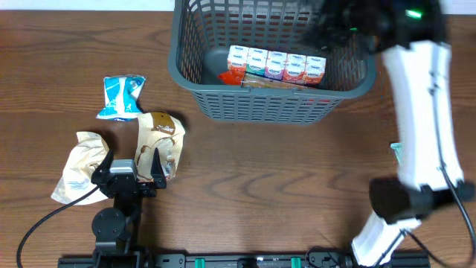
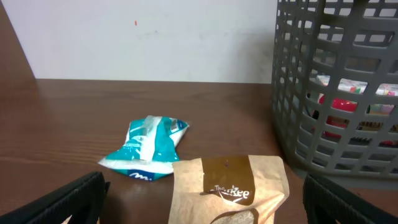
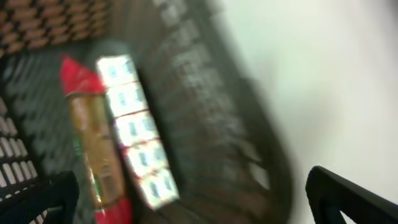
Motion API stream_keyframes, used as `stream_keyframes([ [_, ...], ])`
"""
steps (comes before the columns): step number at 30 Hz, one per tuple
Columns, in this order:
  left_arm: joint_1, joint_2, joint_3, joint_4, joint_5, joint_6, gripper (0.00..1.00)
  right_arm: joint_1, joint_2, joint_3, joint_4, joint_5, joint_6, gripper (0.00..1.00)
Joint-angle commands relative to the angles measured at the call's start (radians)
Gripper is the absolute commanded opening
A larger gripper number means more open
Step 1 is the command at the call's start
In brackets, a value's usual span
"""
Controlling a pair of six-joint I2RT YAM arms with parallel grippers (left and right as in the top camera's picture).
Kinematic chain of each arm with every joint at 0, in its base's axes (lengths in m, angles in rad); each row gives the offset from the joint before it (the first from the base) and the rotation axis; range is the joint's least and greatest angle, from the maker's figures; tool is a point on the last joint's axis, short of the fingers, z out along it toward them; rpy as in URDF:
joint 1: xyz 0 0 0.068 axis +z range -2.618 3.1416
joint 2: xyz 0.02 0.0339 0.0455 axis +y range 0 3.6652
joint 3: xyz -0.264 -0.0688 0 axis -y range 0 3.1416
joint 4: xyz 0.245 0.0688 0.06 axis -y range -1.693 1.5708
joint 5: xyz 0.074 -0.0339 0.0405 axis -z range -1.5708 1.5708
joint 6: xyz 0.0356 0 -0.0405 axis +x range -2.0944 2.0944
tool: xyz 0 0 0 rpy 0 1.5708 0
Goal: Pack container
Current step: 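Carry the tissue multi-pack into the basket and release it, then move the right gripper down to the mint-green wipes pouch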
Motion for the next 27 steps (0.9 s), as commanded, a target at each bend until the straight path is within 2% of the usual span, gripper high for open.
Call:
stream_keyframes([
  [1,0.000,-0.006,-0.012,-0.045,0.032,-0.004,0.99,-0.091,-0.085,0.014,0.011,0.104,0.212,0.99],
  [4,0.000,-0.006,-0.012,-0.045,0.032,-0.004,0.99,-0.193,-0.134,0.014,-0.035,0.195,0.346,0.99],
  [11,0.000,-0.006,-0.012,-0.045,0.032,-0.004,0.99,-0.400,-0.164,0.014,-0.425,0.203,0.458,0.99],
  [15,0.000,-0.006,-0.012,-0.045,0.033,-0.004,0.99,-0.463,-0.164,0.013,-0.531,0.204,0.575,0.99],
  [22,0.000,-0.006,-0.012,-0.045,0.032,-0.004,0.99,-0.493,-0.166,-0.050,-0.530,0.166,0.571,0.99],
  [27,0.000,-0.006,-0.012,-0.045,0.032,-0.004,0.99,-0.494,-0.166,-0.274,-0.529,0.224,0.571,0.99],
])
